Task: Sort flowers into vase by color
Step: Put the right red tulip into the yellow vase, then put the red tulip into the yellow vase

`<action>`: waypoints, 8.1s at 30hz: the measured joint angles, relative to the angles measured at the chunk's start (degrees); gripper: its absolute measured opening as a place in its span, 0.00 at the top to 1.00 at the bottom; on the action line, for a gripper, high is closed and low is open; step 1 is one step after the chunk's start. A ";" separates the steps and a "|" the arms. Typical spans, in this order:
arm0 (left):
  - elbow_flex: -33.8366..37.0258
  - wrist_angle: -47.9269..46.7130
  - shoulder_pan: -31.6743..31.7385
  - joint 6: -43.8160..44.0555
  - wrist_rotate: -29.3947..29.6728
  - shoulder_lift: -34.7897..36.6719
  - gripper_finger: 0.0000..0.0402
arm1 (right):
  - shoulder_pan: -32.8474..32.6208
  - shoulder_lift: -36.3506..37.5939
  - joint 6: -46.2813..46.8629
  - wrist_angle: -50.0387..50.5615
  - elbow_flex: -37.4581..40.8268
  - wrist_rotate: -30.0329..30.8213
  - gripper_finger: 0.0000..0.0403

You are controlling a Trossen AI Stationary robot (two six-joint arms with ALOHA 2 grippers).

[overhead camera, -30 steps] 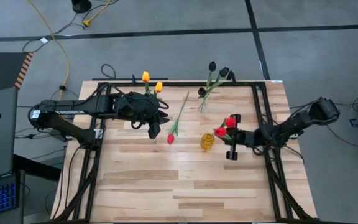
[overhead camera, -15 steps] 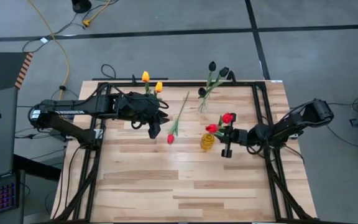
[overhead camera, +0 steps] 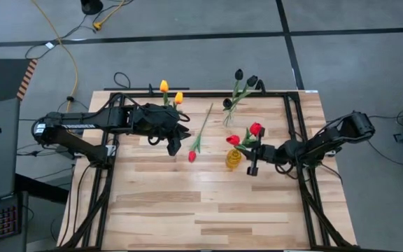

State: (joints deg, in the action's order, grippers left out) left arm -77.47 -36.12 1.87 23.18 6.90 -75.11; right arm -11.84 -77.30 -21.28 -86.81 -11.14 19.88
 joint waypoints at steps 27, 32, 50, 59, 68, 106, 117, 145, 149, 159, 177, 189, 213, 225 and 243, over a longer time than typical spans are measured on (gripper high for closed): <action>0.00 -0.46 0.00 1.12 -0.01 0.00 0.76 | -0.09 0.03 -0.07 6.85 0.00 6.88 0.63; 0.00 -0.48 -0.01 2.99 -0.02 0.00 0.76 | -0.96 0.09 -0.01 8.59 0.00 7.74 0.54; 0.00 -0.47 -0.02 1.17 -0.43 0.00 0.76 | -7.79 2.35 -0.11 8.61 0.00 21.14 0.47; 0.00 -0.46 -0.01 1.38 -0.44 0.00 0.76 | -8.52 6.75 -0.11 9.43 0.00 21.22 0.47; 0.00 -0.48 -0.01 1.42 -0.44 0.00 0.76 | -13.33 14.77 -0.14 18.60 0.02 29.09 0.47; 0.00 2.00 -0.15 -2.51 3.40 -24.94 0.76 | -28.52 28.25 -9.36 26.85 0.02 51.10 0.47; 0.00 4.14 -0.16 0.64 17.24 -29.74 0.76 | -28.52 28.26 -9.20 28.83 0.02 51.19 0.47; 0.02 15.21 0.26 8.00 28.57 -41.54 0.76 | -28.55 28.24 -9.22 32.55 0.02 50.97 0.47; 0.06 15.87 0.26 8.05 30.91 -42.98 0.76 | -28.56 28.26 -9.27 32.67 0.02 50.80 0.47; 0.02 17.69 1.58 8.03 31.95 -45.12 0.76 | -28.59 28.24 -9.38 32.79 0.02 50.75 0.47; 0.00 17.62 3.57 9.49 26.75 -46.90 0.76 | -28.59 28.24 -9.35 32.81 0.02 50.75 0.47; -0.09 17.12 1.92 12.76 23.22 -46.82 0.76 | -28.58 28.24 -9.33 32.81 0.02 50.75 0.47; -5.31 9.30 2.62 12.75 31.10 -46.93 0.76 | -28.58 28.24 -11.76 32.77 0.02 50.69 0.47; -3.98 8.68 5.42 16.37 28.80 -46.93 0.76 | -28.57 28.24 -11.76 32.79 0.02 50.66 0.47; -3.98 5.46 6.27 19.96 22.72 -46.80 0.76 | -28.59 28.25 -11.76 32.79 0.02 50.66 0.47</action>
State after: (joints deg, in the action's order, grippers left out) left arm -81.45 -30.66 8.14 43.13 29.62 -121.91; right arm -40.42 -49.05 -33.04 -54.02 -11.11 70.54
